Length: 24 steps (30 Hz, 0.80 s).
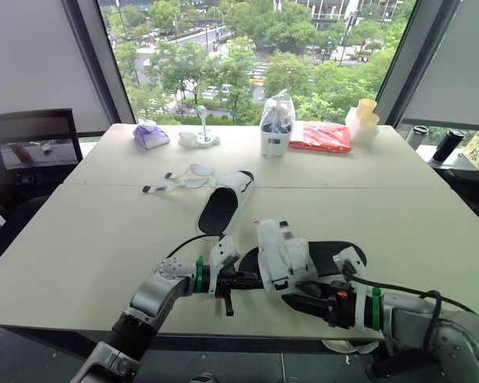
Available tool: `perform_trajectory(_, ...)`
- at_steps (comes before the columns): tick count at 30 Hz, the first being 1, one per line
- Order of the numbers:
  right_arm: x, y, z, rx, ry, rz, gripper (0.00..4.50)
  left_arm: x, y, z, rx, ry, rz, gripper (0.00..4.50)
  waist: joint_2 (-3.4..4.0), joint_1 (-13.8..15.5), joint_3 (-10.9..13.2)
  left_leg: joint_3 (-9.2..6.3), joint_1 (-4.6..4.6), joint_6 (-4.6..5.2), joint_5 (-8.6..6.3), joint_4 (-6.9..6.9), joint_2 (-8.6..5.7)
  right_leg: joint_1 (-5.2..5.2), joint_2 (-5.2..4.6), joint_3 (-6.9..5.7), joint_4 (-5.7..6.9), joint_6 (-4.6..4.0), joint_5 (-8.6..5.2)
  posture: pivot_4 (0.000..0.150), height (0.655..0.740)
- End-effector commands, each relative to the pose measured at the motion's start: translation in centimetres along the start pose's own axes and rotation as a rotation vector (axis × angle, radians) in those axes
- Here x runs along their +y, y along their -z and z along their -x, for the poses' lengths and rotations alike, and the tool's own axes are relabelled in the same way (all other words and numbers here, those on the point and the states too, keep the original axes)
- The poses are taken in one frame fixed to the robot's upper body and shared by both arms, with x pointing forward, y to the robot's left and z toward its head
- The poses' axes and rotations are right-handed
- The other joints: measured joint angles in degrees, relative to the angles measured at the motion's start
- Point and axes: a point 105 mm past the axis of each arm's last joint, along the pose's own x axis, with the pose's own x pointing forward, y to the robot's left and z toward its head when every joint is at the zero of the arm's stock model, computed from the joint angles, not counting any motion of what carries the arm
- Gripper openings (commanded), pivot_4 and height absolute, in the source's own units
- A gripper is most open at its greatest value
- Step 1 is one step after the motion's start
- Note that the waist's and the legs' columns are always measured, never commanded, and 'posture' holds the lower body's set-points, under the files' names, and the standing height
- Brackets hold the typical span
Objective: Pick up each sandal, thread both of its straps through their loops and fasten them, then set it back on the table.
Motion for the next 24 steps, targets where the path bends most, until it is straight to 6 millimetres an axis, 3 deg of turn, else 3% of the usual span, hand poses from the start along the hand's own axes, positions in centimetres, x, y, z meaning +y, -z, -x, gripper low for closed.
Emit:
perform_trajectory(1,1.0,-1.6,0.0,-0.055,-0.032,0.039,3.43,0.1,2.6,0.1,0.081,-0.024,0.067,0.00,0.00,0.0,0.0,0.00,0.00,0.00,0.00,0.01,0.00,0.00,0.00,0.00,0.01,0.00,0.00,0.150,0.7400)
perform_trajectory(9,1.7,-1.4,-1.2,-0.052,-0.057,0.019,3.43,0.2,2.8,0.1,0.078,-0.035,0.076,0.00,0.00,-0.2,0.0,-0.01,0.01,0.00,0.00,0.08,0.00,0.00,0.00,0.00,0.09,0.02,-0.01,0.150,0.7400)
perform_trajectory(12,1.4,-1.1,-1.5,-0.045,-0.046,0.006,2.52,0.2,2.8,0.1,0.078,-0.037,0.077,0.00,0.00,-0.3,0.0,-0.02,0.03,0.00,0.00,0.10,0.03,0.00,0.00,0.01,0.14,0.06,-0.04,0.150,0.7400)
perform_trajectory(17,1.0,-0.8,-1.4,-0.037,-0.027,-0.015,0.06,0.3,2.8,0.2,0.076,-0.041,0.077,0.00,0.01,-0.1,0.0,-0.03,0.00,-0.01,0.00,0.10,0.03,-0.03,0.00,0.00,0.14,0.05,-0.04,0.150,0.7400)
perform_trajectory(24,1.9,-0.1,-1.0,0.003,-0.089,-0.022,0.06,0.3,2.8,0.2,0.077,-0.042,0.076,0.00,0.01,-0.1,0.0,-0.02,0.00,-0.01,0.00,0.10,0.02,-0.03,0.00,0.01,0.14,0.06,-0.05,0.150,0.7400)
